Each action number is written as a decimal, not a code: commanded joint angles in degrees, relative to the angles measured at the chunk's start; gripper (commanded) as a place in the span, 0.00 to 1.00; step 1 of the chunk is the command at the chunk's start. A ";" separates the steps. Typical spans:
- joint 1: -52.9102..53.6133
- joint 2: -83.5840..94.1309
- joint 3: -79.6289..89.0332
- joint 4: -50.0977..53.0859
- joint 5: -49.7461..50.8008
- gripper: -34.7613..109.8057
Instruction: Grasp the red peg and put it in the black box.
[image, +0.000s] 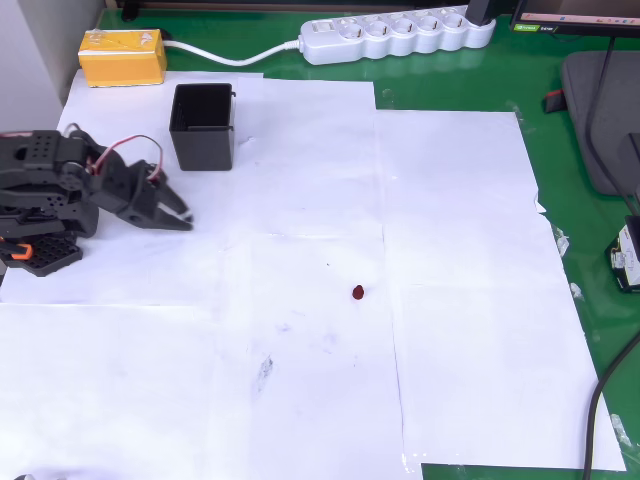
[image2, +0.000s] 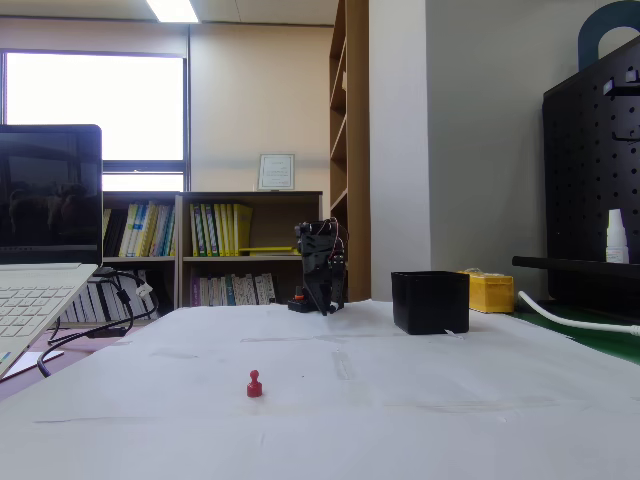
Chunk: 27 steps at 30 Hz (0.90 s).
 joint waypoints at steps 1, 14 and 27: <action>1.41 16.44 -4.04 -23.29 -1.58 0.25; 6.06 60.38 -3.43 -82.44 -2.20 0.24; 11.69 83.67 12.39 -96.06 -0.44 0.24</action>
